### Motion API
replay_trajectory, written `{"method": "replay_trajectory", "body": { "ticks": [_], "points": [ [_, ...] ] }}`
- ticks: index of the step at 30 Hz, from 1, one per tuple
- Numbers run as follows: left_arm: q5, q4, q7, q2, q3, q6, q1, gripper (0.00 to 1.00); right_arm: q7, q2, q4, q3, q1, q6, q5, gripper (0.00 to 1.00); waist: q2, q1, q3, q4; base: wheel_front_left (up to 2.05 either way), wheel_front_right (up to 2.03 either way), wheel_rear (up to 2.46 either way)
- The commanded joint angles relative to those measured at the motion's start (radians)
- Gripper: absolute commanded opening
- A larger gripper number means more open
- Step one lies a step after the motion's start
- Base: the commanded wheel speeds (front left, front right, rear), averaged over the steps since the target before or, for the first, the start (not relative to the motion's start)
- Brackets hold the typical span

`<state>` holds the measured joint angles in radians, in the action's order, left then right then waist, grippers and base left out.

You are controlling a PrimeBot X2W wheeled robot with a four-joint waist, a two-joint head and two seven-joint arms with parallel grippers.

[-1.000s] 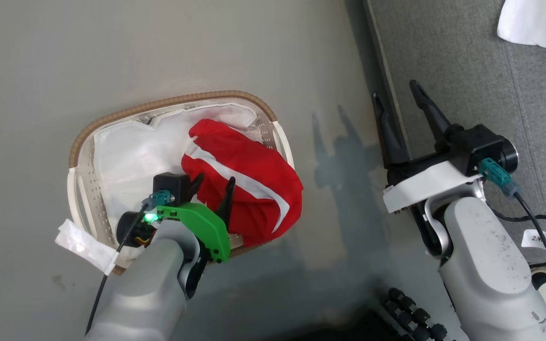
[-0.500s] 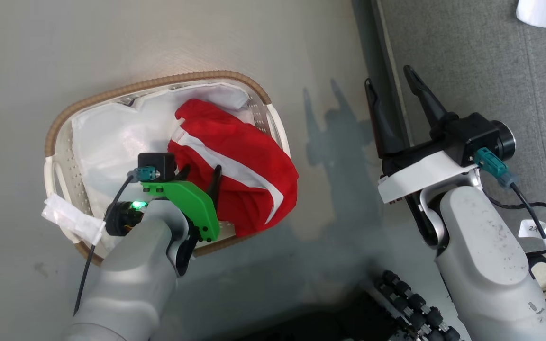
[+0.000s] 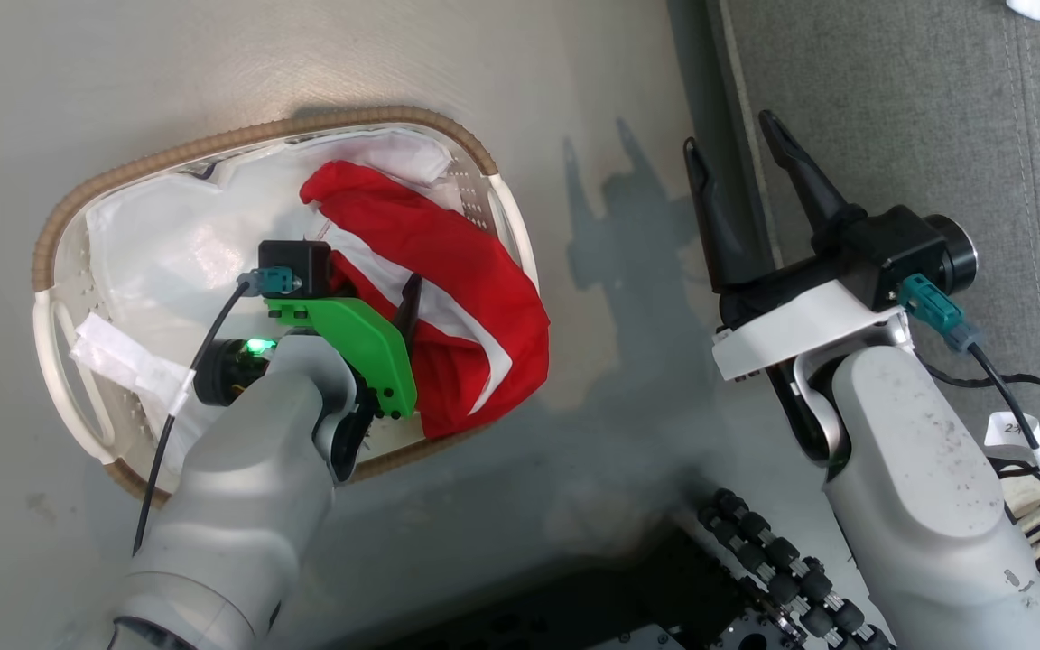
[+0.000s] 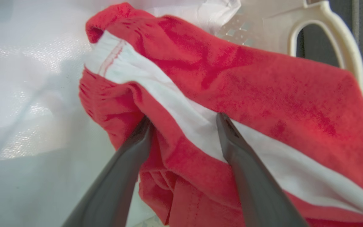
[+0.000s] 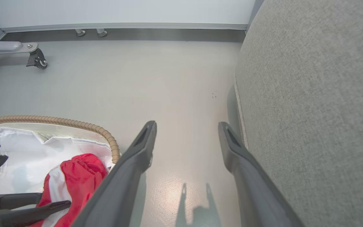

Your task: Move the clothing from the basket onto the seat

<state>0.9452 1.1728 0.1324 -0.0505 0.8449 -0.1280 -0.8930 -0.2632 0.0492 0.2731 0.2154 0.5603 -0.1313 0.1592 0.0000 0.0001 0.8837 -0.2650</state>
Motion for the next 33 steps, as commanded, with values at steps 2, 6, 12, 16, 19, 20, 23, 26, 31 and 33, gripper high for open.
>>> {"method": "replay_trajectory", "body": {
  "ticks": [2,6,12,16,19,20,23,26,31,33],
  "points": [
    [0.017,0.008,-0.012,-0.007,0.018,-0.003,-0.021,1.00,-0.002,0.003,-0.005,0.006,-0.009,0.001,-0.003,1.00,0.0000,-0.0001,0.002,-0.002,0.00,0.00,0.00],
    [0.026,0.015,-0.018,-0.006,0.046,-0.003,-0.019,0.57,-0.002,0.003,-0.006,0.004,-0.015,0.001,-0.010,1.00,0.0000,-0.0001,-0.001,-0.001,0.00,0.00,0.00],
    [0.028,0.008,0.012,-0.012,0.096,-0.003,-0.004,0.00,-0.002,0.003,0.003,-0.001,-0.015,0.001,-0.009,1.00,0.0000,-0.0001,-0.013,0.001,0.00,0.00,0.00],
    [0.039,0.002,0.047,-0.024,0.116,-0.003,0.020,0.00,-0.002,0.004,0.012,0.003,-0.007,0.001,0.000,1.00,0.0000,-0.0001,-0.041,0.002,0.00,0.00,0.00],
    [0.053,-0.007,0.071,-0.028,0.131,-0.003,0.045,0.00,-0.002,0.004,0.021,0.009,-0.018,0.001,0.004,1.00,0.0000,-0.0001,-0.083,0.013,0.00,0.00,0.00],
    [0.057,-0.011,0.080,-0.032,0.139,-0.003,0.055,0.00,-0.002,0.004,0.027,0.012,-0.023,0.001,0.005,1.00,0.0000,-0.0001,-0.103,0.018,0.00,0.00,0.00],
    [0.072,-0.015,0.101,-0.047,0.147,-0.003,0.089,0.00,-0.002,0.004,0.040,0.030,-0.035,0.001,0.013,1.00,0.0000,-0.0001,-0.155,0.023,0.00,0.00,0.00],
    [0.092,-0.023,0.117,-0.053,0.149,-0.003,0.130,0.00,-0.002,0.004,0.052,0.047,-0.044,0.001,0.020,1.00,0.0000,-0.0001,-0.210,0.029,0.00,0.00,0.00],
    [0.110,-0.052,0.132,-0.067,0.148,-0.003,0.188,0.00,-0.002,0.004,0.072,0.065,-0.064,0.001,0.027,1.00,0.0000,-0.0001,-0.298,0.048,0.00,0.00,0.00],
    [0.107,-0.071,0.134,-0.076,0.137,-0.003,0.201,0.00,-0.002,0.004,0.082,0.067,-0.076,0.001,0.028,1.00,0.0000,-0.0001,-0.332,0.061,0.00,0.00,0.00]
  ]
}}
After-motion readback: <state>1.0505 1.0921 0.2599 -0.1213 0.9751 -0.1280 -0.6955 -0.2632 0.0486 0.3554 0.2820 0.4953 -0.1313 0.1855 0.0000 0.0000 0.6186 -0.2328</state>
